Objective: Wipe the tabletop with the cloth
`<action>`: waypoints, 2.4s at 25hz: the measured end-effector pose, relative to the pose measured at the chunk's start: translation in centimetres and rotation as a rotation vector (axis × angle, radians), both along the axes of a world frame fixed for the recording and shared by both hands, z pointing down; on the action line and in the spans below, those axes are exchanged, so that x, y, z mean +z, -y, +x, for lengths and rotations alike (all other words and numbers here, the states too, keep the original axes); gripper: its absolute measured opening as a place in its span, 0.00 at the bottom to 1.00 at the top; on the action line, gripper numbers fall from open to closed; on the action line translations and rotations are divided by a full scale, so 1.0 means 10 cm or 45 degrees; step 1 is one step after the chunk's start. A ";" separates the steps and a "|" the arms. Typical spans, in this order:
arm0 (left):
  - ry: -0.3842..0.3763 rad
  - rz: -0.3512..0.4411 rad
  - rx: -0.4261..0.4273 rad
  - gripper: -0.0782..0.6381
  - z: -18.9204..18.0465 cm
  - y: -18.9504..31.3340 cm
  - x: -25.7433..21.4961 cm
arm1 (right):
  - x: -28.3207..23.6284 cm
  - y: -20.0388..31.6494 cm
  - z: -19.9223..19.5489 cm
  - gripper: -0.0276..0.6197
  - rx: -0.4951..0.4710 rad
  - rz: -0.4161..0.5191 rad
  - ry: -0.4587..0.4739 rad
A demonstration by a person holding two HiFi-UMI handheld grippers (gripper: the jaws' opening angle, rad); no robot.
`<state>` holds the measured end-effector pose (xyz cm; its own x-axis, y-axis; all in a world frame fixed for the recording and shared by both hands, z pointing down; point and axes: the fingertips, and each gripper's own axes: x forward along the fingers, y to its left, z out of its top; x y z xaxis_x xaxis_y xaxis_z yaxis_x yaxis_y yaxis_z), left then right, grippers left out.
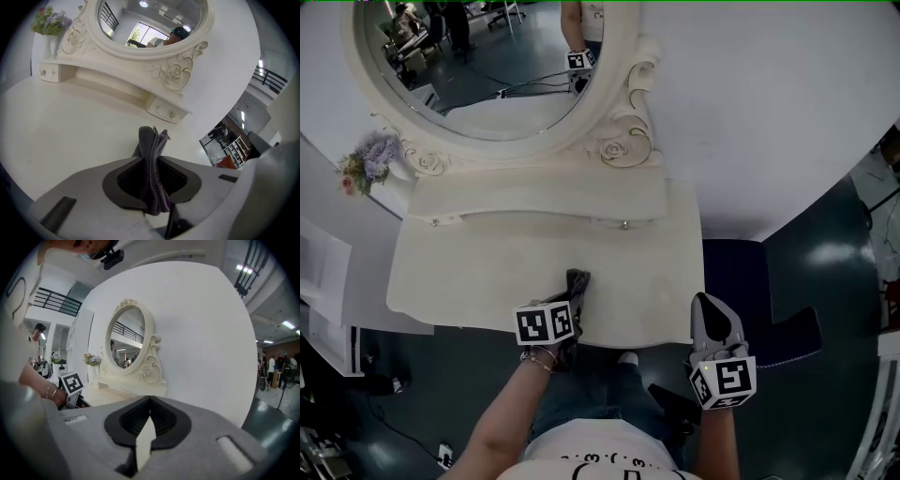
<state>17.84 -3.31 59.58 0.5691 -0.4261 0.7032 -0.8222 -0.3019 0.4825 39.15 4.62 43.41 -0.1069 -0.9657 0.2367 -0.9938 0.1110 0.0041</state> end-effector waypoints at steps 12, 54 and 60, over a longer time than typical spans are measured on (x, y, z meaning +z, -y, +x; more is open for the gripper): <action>-0.138 -0.082 0.136 0.22 1.02 -0.29 -0.03 | 0.10 -0.32 0.60 0.05 0.148 -0.030 0.004; -0.622 0.736 0.637 0.22 2.27 -0.57 -1.63 | -0.22 -0.87 1.05 0.05 0.367 0.045 -0.062; -0.406 1.166 0.537 0.22 1.43 -0.12 -2.17 | -0.52 -0.65 0.71 0.05 0.339 0.151 -0.084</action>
<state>32.12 -2.08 37.83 0.8966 -0.4428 0.0053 -0.4410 -0.8918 0.1014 46.28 11.11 38.17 0.1660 -0.9790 0.1187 -0.9850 -0.1588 0.0673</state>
